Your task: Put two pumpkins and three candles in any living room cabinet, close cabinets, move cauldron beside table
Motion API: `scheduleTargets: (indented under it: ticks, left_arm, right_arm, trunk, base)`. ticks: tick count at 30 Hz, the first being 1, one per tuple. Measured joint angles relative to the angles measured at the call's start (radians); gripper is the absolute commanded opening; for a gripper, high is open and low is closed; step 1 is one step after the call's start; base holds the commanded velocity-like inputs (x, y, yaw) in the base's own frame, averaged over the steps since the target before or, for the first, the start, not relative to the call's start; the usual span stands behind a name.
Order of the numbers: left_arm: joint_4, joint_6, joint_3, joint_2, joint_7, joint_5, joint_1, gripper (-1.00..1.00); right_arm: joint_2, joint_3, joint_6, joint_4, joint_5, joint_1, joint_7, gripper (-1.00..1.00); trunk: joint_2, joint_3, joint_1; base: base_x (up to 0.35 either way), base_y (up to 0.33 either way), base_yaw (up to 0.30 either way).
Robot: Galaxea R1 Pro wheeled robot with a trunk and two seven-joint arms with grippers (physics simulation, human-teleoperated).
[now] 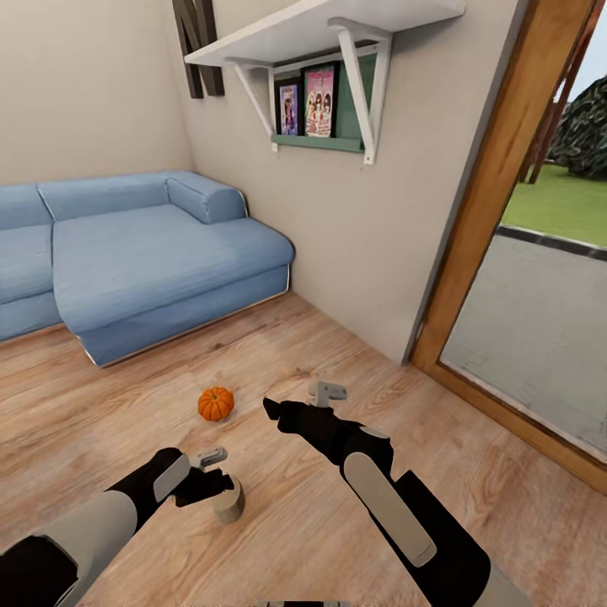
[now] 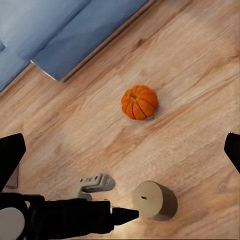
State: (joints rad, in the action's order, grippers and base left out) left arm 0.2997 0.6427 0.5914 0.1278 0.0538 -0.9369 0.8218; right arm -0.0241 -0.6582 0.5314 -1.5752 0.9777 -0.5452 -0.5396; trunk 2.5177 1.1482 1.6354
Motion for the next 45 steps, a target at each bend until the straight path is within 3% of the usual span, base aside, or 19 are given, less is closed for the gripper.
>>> scheduleTargets:
  ticks: [4,7,12,18,45]
  left_arm:
    - [0.0,-0.022,0.042,-0.001,-0.027,-0.004,0.0,1.0]
    - [0.001,-0.029,0.053,-0.003,-0.032,-0.004,0.0,1.0]
    - [0.001,-0.035,0.103,-0.032,-0.033,-0.004,0.0,1.0]
    - [0.0,-0.038,0.144,-0.042,-0.033,-0.005,0.0,1.0]
    - [-0.005,-0.043,0.153,-0.043,-0.032,-0.007,0.0,1.0]
  right_arm:
    - [0.0,0.0,0.0,0.001,0.0,0.0,0.0,1.0]
    - [0.0,0.001,0.0,0.002,-0.001,0.0,0.0,1.0]
    - [0.0,0.001,0.001,0.004,-0.001,0.0,-0.001,1.0]
    - [0.0,0.001,0.0,0.004,-0.001,0.0,-0.001,1.0]
    - [0.0,0.001,0.001,0.007,-0.002,0.0,-0.001,1.0]
  trunk:
    - [0.001,0.008,0.001]
    - [0.001,0.008,0.001]
    - [0.001,0.008,0.001]
    - [0.001,0.008,0.001]
    - [0.001,0.008,0.001]
  base:
    - [0.0,0.0,0.0]
    - [0.0,0.0,0.0]
    - [0.0,0.0,0.0]
    - [0.06,0.0,0.0]
    - [0.039,0.053,0.0]
